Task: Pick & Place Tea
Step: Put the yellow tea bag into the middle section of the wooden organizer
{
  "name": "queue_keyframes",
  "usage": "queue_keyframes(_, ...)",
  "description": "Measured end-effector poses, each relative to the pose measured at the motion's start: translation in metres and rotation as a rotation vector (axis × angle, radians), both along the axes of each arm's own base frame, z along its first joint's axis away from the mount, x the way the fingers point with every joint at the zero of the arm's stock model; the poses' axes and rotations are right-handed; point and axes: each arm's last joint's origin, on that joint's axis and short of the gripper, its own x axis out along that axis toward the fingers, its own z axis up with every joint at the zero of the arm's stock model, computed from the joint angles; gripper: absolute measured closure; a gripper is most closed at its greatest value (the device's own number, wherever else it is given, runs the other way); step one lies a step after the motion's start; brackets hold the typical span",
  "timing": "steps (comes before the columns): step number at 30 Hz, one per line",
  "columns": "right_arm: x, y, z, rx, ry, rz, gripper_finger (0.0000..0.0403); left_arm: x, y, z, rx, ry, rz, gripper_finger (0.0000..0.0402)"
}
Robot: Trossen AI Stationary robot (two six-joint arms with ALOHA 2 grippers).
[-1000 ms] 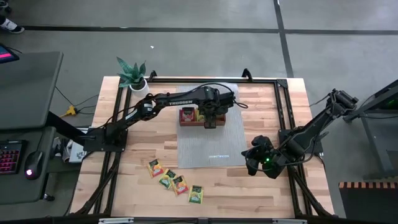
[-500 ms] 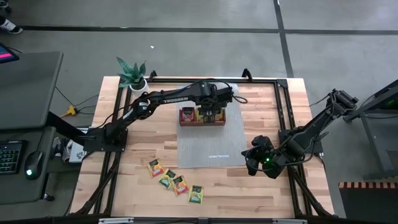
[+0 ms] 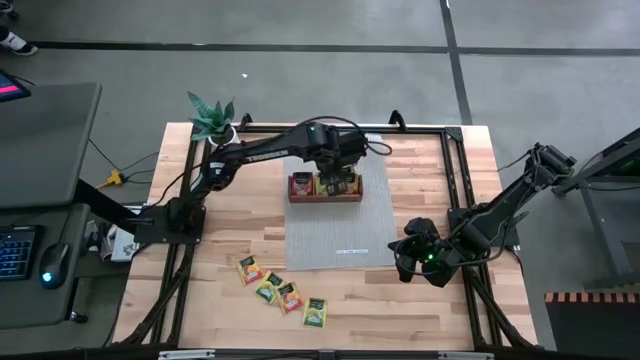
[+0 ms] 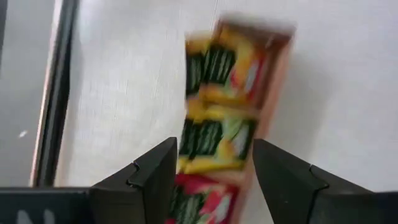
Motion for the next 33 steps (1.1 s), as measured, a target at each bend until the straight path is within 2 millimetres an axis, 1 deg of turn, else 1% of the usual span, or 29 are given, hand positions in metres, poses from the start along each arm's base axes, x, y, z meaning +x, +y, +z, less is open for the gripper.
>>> queue_keyframes(1,0.0,0.0,0.0,-0.005,0.0,0.005,0.0403,0.0,-0.003,0.005,-0.011,-0.027,0.005,0.0195)
queue_keyframes(4,0.0,0.0,0.0,-0.021,0.002,0.02,0.0403,-0.014,-0.017,0.023,-0.038,-0.028,0.005,0.0195)
queue_keyframes(6,0.0,0.0,0.0,-0.035,0.01,0.042,0.0403,-0.014,-0.025,0.035,-0.036,-0.103,0.012,0.0195)
queue_keyframes(8,0.0,0.001,0.0,-0.043,0.024,0.066,0.0403,-0.029,-0.035,0.048,-0.052,-0.083,0.033,0.0195)
queue_keyframes(11,0.0,0.002,0.0,-0.048,0.046,0.115,0.0403,-0.034,-0.051,0.066,-0.064,-0.173,0.061,0.0195)
queue_keyframes(13,0.0,0.003,0.0,-0.056,0.046,0.141,0.0403,-0.05,-0.063,0.075,-0.08,-0.137,0.085,0.0195)
queue_keyframes(15,0.001,0.004,0.001,-0.065,0.045,0.169,0.0403,-0.051,-0.077,0.083,-0.063,-0.199,0.106,0.0195)
queue_keyframes(16,0.002,0.004,0.001,-0.071,0.043,0.184,0.0403,-0.053,-0.084,0.084,-0.053,-0.206,0.125,0.0195)
queue_keyframes(18,0.002,0.005,0.002,-0.079,0.035,0.209,0.0403,-0.061,-0.098,0.085,-0.031,-0.173,0.163,0.0195)
queue_keyframes(21,0.003,0.007,0.003,-0.086,0.03,0.249,0.0403,-0.064,-0.121,0.086,-0.017,-0.199,0.202,0.0195)
queue_keyframes(23,0.004,0.008,0.004,-0.086,0.03,0.282,0.0403,-0.067,-0.137,0.081,-0.012,-0.186,0.241,0.0195)
queue_keyframes(27,0.004,0.01,0.005,-0.096,0.027,0.329,0.0403,-0.073,-0.17,0.066,-0.02,-0.17,0.316,0.0195)
queue_keyframes(33,0.005,0.012,0.005,-0.099,0.039,0.4,0.0403,-0.085,-0.22,0.036,-0.053,-0.154,0.479,0.0195)
